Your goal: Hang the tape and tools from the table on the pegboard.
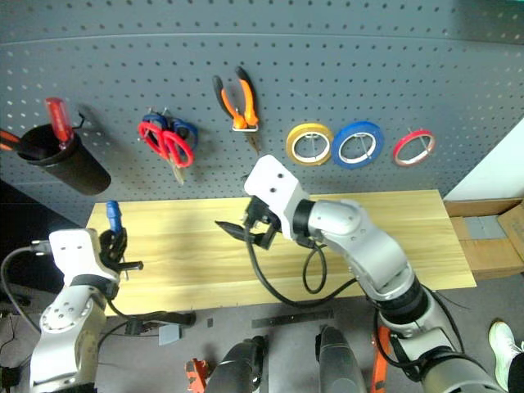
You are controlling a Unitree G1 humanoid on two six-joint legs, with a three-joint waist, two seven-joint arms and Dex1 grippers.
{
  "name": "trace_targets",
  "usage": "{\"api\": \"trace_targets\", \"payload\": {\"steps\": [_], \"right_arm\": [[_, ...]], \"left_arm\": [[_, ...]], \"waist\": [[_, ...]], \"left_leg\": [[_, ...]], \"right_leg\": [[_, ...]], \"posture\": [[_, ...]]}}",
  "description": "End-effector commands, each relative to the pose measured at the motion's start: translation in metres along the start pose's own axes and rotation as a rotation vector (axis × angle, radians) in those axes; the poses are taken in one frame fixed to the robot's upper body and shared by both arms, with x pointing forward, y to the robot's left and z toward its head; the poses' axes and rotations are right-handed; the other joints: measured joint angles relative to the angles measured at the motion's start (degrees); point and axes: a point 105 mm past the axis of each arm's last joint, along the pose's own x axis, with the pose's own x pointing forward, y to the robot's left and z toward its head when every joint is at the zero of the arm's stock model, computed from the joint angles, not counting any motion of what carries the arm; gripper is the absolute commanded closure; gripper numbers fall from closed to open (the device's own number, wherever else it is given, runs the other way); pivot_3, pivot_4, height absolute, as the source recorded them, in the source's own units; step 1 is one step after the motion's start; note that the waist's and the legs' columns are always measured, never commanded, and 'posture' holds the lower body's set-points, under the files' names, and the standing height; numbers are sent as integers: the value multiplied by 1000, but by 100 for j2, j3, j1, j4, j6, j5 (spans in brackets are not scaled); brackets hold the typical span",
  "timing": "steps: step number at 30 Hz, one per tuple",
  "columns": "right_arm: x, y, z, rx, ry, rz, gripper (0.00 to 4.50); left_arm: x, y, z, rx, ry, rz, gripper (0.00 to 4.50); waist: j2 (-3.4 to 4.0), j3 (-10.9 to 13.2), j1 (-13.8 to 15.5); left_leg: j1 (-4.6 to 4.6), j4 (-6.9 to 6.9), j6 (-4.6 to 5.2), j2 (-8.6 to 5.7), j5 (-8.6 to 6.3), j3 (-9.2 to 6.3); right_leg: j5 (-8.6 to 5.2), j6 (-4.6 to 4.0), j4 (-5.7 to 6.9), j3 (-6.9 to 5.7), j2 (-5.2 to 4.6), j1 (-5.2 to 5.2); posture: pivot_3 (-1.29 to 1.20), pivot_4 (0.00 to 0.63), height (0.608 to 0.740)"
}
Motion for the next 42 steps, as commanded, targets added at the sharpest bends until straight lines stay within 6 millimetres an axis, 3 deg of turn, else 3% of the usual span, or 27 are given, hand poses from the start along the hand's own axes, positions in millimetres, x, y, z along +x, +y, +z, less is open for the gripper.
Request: {"api": "trace_targets", "payload": {"steps": [1, 8, 13, 18, 25, 31, 34, 42], "right_arm": [[-9, 2, 24, -45, -115, 52, 0], [-9, -1, 29, -76, -150, 80, 0], [-7, -7, 31, -89, -161, 64, 0], [-3, -9, 35, -99, -174, 53, 0], [8, -7, 47, -114, -211, 58, 0], [12, -7, 54, -122, -233, 58, 0], [13, -7, 55, -125, -237, 62, 0], [8, -15, 75, -115, -310, 44, 0]], "left_arm": [[-2, 3, 57, 67, -219, 34, 4018], [12, 9, 151, 127, -517, 39, 4018], [31, 29, 197, 60, -637, 96, 4018], [56, 55, 221, 3, -684, 151, 4018], [88, 57, 202, 0, -675, 168, 4018], [97, 48, 178, -13, -655, 180, 4018], [100, 44, 169, -17, -650, 186, 4018], [86, 58, 152, -13, -633, 262, 4018]], "waist": [[0, -7, 41], [-30, -54, 144], [-32, -78, 152], [-34, -80, 132], [-34, -83, 93], [-43, -91, 81], [-43, -94, 78], [-47, -98, -57]], "left_leg": [[0, 0, -1, -1, 0, 0], [8, 7, -8, -2, 6, -6], [11, 9, -11, -4, 7, -5], [11, 9, -31, -3, 19, -5], [10, 9, -34, -4, 20, -1], [3, 11, -34, -4, 20, -2], [3, 11, -34, -4, 21, 0], [4, 13, -34, -3, 21, 1]], "right_leg": [[3, -4, 1, -2, 4, 0], [16, -10, 5, -18, 17, 13], [18, -6, 0, -18, 17, 19], [18, -6, 2, -21, 18, 17], [18, -6, -1, -20, 16, 11], [18, -7, 2, -21, 14, 1], [19, -7, 7, -19, 13, -1], [19, -7, 17, -16, 13, -6]], "posture": [[-13, 191, 740], [-2, 182, 740], [-14, 182, 740], [-26, 182, 740], [-60, 186, 740], [-64, 186, 740], [-77, 188, 740], [-79, 187, 740]]}}
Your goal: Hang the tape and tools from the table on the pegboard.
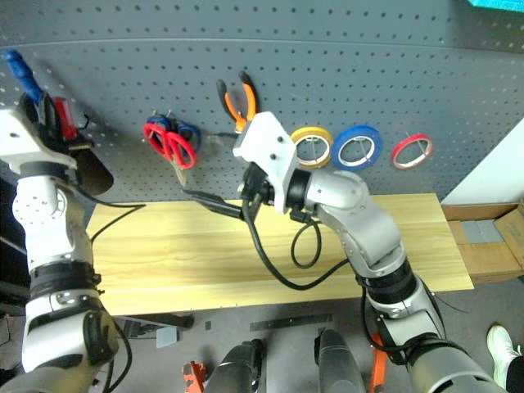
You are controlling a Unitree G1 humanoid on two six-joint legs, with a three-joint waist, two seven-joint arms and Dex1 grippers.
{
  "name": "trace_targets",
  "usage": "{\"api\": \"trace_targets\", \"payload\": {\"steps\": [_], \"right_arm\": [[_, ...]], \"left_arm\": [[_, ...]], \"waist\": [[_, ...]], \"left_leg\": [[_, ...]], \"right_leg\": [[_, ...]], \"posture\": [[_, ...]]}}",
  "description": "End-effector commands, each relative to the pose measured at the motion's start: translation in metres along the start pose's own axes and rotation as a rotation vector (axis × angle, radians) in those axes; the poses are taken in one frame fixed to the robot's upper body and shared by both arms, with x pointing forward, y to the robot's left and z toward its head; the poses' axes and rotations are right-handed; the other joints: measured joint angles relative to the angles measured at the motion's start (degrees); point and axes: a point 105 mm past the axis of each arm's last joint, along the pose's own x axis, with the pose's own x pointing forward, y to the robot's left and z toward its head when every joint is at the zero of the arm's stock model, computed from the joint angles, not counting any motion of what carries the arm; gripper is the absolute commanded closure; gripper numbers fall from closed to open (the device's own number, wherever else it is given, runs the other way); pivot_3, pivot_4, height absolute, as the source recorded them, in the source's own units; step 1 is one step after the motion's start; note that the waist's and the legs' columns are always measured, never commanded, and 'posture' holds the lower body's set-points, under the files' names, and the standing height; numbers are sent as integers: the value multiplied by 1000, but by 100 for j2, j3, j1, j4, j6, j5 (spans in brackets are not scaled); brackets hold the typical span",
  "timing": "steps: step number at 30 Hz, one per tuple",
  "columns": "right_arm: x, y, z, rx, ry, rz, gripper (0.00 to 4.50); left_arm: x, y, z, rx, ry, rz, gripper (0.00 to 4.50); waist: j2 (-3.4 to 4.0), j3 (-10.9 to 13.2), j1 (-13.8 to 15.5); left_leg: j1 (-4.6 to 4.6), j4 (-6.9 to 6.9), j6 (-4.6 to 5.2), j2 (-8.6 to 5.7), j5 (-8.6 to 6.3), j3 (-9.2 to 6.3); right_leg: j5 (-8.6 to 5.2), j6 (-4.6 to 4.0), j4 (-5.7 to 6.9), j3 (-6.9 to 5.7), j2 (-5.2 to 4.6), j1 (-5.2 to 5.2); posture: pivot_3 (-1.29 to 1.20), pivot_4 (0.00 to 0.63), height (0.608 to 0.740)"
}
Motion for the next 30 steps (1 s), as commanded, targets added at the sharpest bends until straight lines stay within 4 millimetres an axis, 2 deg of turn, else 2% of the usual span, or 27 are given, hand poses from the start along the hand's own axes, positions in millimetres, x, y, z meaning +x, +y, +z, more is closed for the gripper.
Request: {"api": "trace_targets", "payload": {"steps": [1, 2, 7, 12, 14, 15, 18, 21, 23, 27, 30], "right_arm": [[-1, -4, 17, -29, -63, -7, 0], [-1, -5, 18, -30, -67, -6, 0], [2, -6, 19, -38, -75, 0, 0], [2, -7, 17, -45, -72, 1, 0], [1, -7, 17, -48, -68, 0, 0], [0, -8, 17, -50, -66, -2, 0], [-4, -11, 16, -53, -60, -17, 0], [-14, -15, 15, -43, -55, -30, 0], [-24, -17, 14, -29, -46, -36, 0], [-56, -19, 1, 21, 26, -57, 0], [-71, -15, -14, 45, 96, -84, 0]], "left_arm": [[1, 8, 25, 11, -98, 23, 4018], [0, 8, 25, 11, -100, 23, 4018], [-2, 4, 31, -23, -127, 14, 2391], [-3, 8, 33, -33, -136, 59, 660], [-1, 8, 43, -45, -165, 67, 45], [0, 5, 50, -55, -185, 64, 13], [3, -20, 78, -55, -266, -42, 13], [-7, -60, 92, -57, -289, -232, 13], [-19, -81, 91, -50, -274, -354, 13], [-65, -129, 82, -122, -156, -699, 13], [-93, -147, 69, -200, -11, -839, 13]], "waist": [[-7, -9, -8], [-9, -11, -7], [-12, -34, -7], [-15, -108, -10], [-16, -124, -14], [-17, -131, -15], [-23, -143, -19], [-22, -171, 4], [-12, -212, 5], [23, -260, -6], [25, -259, -26]], "left_leg": [[0, 0, 0, 0, 0, -1], [0, 0, 0, 1, 0, -1], [0, 1, 0, -1, 0, 2], [1, 1, -1, 0, 1, 2], [1, 1, -1, -1, 1, 3], [1, 1, -1, -1, 1, 2], [1, 3, -1, -1, 1, 1], [0, 6, -1, -4, 1, -1], [1, 6, -1, -7, 1, 1], [10, 0, 6, -7, -3, 10], [17, 0, 25, 3, -13, 14]], "right_leg": [[0, 0, 2, 0, 0, -1], [0, 0, 2, -1, 0, -1], [0, 0, 4, 1, 0, -1], [0, 0, 3, 1, 0, -2], [0, 0, 4, 3, 0, -2], [0, 0, 5, 3, 0, -2], [1, 0, 7, 1, 0, -2], [1, 0, 6, 0, -1, 2], [1, 1, 2, 2, -4, 7], [0, 1, -6, 16, -4, 12], [1, 1, 8, 16, 7, 12]], "posture": [[-73, 183, 740], [-71, 182, 740], [-66, 174, 740], [-69, 172, 740], [-72, 170, 740], [-73, 168, 740], [-71, 166, 740], [-63, 164, 740], [-65, 166, 740], [-60, 173, 740], [-63, 177, 740]]}}
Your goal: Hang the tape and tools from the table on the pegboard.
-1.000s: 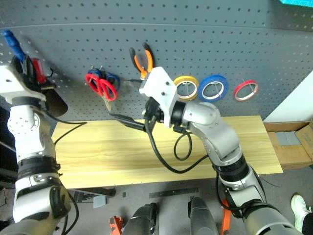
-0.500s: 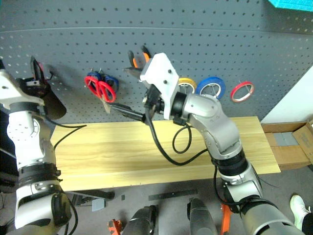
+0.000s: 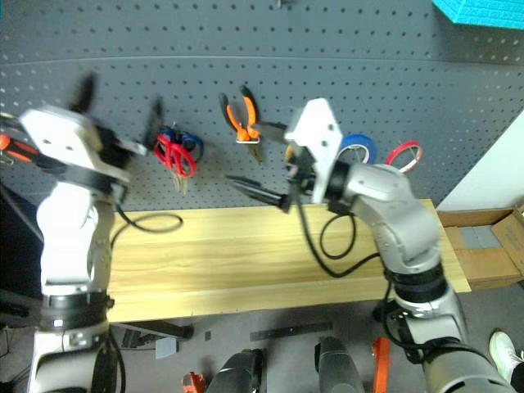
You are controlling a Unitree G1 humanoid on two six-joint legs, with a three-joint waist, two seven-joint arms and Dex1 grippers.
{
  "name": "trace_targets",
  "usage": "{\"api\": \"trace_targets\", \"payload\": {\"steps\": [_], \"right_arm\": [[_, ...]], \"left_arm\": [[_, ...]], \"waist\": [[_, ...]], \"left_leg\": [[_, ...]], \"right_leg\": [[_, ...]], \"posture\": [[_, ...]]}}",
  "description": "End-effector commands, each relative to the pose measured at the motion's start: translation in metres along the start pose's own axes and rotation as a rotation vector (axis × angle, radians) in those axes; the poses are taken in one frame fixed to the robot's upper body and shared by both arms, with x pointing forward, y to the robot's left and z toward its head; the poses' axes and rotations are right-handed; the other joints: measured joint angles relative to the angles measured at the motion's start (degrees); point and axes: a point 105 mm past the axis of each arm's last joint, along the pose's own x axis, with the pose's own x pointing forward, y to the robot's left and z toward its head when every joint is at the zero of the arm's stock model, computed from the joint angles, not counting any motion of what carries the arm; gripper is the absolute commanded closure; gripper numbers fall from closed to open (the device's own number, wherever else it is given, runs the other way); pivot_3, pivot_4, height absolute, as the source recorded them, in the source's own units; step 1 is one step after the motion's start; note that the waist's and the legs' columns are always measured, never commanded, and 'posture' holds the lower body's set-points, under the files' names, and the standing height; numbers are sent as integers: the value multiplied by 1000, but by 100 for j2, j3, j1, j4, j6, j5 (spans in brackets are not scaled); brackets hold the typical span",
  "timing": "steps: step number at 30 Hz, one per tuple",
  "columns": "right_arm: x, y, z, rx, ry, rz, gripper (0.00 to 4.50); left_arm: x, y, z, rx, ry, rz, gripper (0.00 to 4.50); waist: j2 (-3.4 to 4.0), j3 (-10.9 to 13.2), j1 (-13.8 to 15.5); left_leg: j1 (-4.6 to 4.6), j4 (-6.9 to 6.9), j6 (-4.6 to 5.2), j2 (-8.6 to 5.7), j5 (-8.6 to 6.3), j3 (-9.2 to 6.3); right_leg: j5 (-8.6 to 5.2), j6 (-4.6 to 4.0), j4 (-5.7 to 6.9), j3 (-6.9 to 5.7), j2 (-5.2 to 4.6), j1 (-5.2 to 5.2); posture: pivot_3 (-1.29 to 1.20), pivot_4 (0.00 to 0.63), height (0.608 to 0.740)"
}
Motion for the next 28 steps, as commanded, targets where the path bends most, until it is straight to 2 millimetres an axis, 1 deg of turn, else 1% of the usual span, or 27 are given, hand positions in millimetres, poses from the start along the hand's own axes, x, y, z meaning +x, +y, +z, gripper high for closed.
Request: {"api": "trace_targets", "payload": {"steps": [1, 2, 3, 4, 6, 8, 9, 11, 13, 14, 15, 16, 18, 20, 23, 24, 27, 28], "right_arm": [[-12, 11, -3, -13, 23, 3, 0], [-16, 13, -13, 3, 52, -12, 0], [-21, 15, -24, 17, 81, -32, 0], [-25, 16, -33, 29, 104, -50, 0], [-32, 17, -52, 57, 140, -111, 0], [-39, 14, -71, 73, 170, -199, 0], [-44, 10, -80, 62, 187, -256, 0], [-59, -3, -106, 0, 248, -405, 0], [-75, -14, -124, 9, 257, -550, 0], [-82, -16, -131, 9, 265, -596, 0], [-88, -16, -139, 5, 274, -626, 0], [-98, -13, -155, 4, 311, -655, 0], [-112, -6, -176, -10, 366, -671, 0], [-129, 2, -195, 39, 404, -723, 0], [-147, 6, -212, 105, 424, -808, 0], [-151, 6, -215, 119, 429, -831, 0], [-156, 5, -221, 137, 431, -862, 0], [-156, 5, -222, 138, 431, -864, 0]], "left_arm": [[-10, -30, 0, -123, 74, -139, 13], [-19, -36, -12, -162, 129, -158, 13], [-28, -40, -28, -225, 218, -154, 13], [-38, -41, -43, -265, 304, -134, 13], [-55, -42, -61, -307, 399, -112, 13], [-69, -41, -77, -316, 480, -69, 13], [-75, -43, -82, -310, 509, -62, 13], [-85, -40, -92, -327, 554, -14, 13], [-92, -34, -102, -325, 581, 42, 13], [-94, -34, -104, -307, 586, 49, 13], [-97, -33, -107, -295, 593, 60, 13], [-103, -30, -112, -283, 605, 87, 13], [-110, -29, -117, -270, 617, 122, 13], [-121, -23, -125, -256, 649, 175, 13], [-135, -15, -135, -243, 699, 236, 13], [-140, -8, -138, -247, 701, 276, 13], [-151, 5, -145, -255, 711, 365, 13], [-155, 10, -146, -251, 709, 398, 13]], "waist": [[2, -1, -8], [5, 0, -9], [9, -2, -9], [19, -7, -8], [25, -3, -8], [24, -3, 15], [23, -4, 22], [23, -5, 33], [23, -8, 54], [26, -25, 67], [35, -54, 78], [43, -73, 88], [55, -144, 102], [60, -239, 120], [76, -372, 132], [80, -401, 133], [103, -494, 149], [103, -494, 149]], "left_leg": [[6, 0, 0, 3, 0, 1], [16, -2, 1, 7, 0, 3], [35, -4, 1, 8, 0, 8], [69, -14, 3, 9, -1, 16], [115, -12, 12, 10, -7, 24], [124, -9, 14, 10, -8, 23], [133, -8, 14, 11, -8, 20], [150, -5, 13, 11, -7, 24], [170, -3, 14, 10, -5, 25], [186, -6, 14, 11, -5, 25], [193, -7, 14, 12, -5, 22], [193, -8, 14, 12, -5, 24], [193, -12, 14, 11, -6, 28], [195, -14, 13, 11, -7, 31], [208, -23, 12, 12, -10, 31], [210, -24, 12, 13, -10, 32], [245, -26, 15, 15, -11, 34], [271, -27, 15, 21, -11, 33]], "right_leg": [[0, 0, 6, 1, 3, 2], [0, 0, 7, 3, 6, 9], [-1, -1, 6, 6, 7, 28], [-2, -1, -3, 12, 7, 61], [-7, 1, -15, 13, 8, 121], [-7, 2, -22, 11, 10, 138], [-7, 2, -28, 9, 11, 151], [-6, 3, -27, 12, 10, 164], [-6, 3, -28, 13, 10, 183], [-6, 3, -31, 12, 10, 197], [-6, 3, -31, 10, 10, 204], [-6, 2, -34, 11, 11, 204], [-5, 3, -44, 15, 10, 206], [-5, 2, -49, 16, 10, 209], [-6, 2, -54, 16, 10, 221], [-6, 2, -55, 16, 12, 222], [-12, 18, -79, 16, 15, 267], [-18, 28, -94, 14, 21, 304]], "posture": [[-65, 178, 740], [-69, 179, 740], [-71, 181, 740], [-73, 180, 740], [-81, 183, 740], [-83, 179, 740], [-87, 175, 740], [-80, 165, 740], [-77, 151, 740], [-71, 140, 740], [-67, 131, 740], [-63, 117, 740], [-50, 93, 740], [-41, 69, 740], [-29, 44, 740], [-25, 34, 740], [-19, 19, 740], [-16, 15, 740]]}}
